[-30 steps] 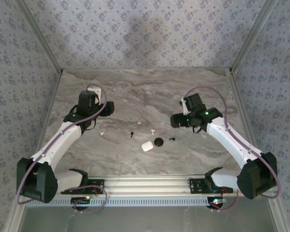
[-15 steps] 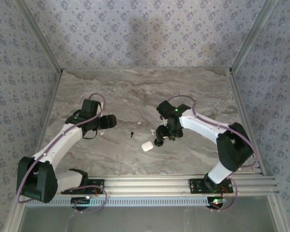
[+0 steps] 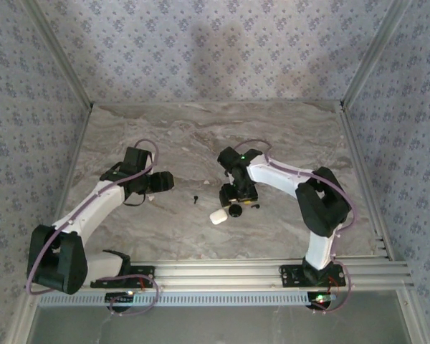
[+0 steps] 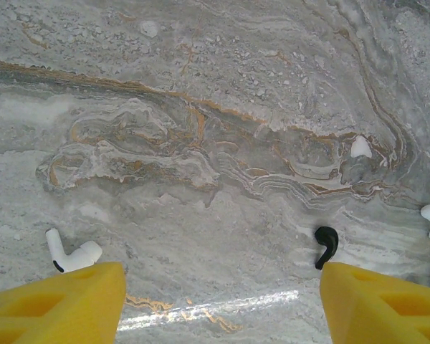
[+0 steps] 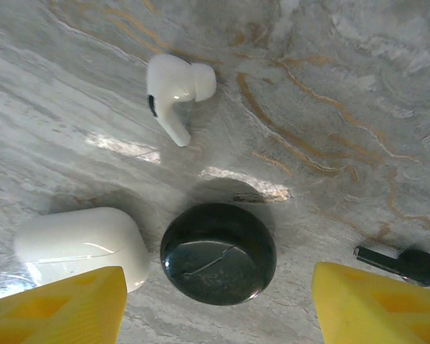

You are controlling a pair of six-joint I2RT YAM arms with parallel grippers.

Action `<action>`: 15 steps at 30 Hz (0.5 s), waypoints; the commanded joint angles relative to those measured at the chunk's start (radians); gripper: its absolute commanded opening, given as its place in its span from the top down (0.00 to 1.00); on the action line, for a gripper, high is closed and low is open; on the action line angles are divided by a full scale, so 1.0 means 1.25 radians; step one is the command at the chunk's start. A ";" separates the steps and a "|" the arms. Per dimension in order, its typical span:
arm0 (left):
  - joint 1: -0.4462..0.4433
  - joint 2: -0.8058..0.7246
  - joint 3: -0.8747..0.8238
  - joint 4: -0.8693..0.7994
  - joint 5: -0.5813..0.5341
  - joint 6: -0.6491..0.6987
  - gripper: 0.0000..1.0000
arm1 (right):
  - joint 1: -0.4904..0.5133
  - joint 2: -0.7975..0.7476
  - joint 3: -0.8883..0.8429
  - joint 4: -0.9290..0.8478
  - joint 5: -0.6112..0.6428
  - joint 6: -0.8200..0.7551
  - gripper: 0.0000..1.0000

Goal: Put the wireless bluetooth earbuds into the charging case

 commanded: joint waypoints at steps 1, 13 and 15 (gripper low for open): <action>-0.003 0.010 0.020 -0.016 0.007 -0.006 0.28 | 0.005 0.031 0.021 -0.053 0.004 0.014 0.29; -0.003 0.013 0.013 -0.015 0.002 -0.003 0.29 | 0.004 0.089 0.026 -0.038 -0.024 0.008 0.29; -0.003 0.013 0.011 -0.015 0.001 -0.002 0.28 | 0.004 0.096 0.029 -0.038 -0.023 0.009 0.31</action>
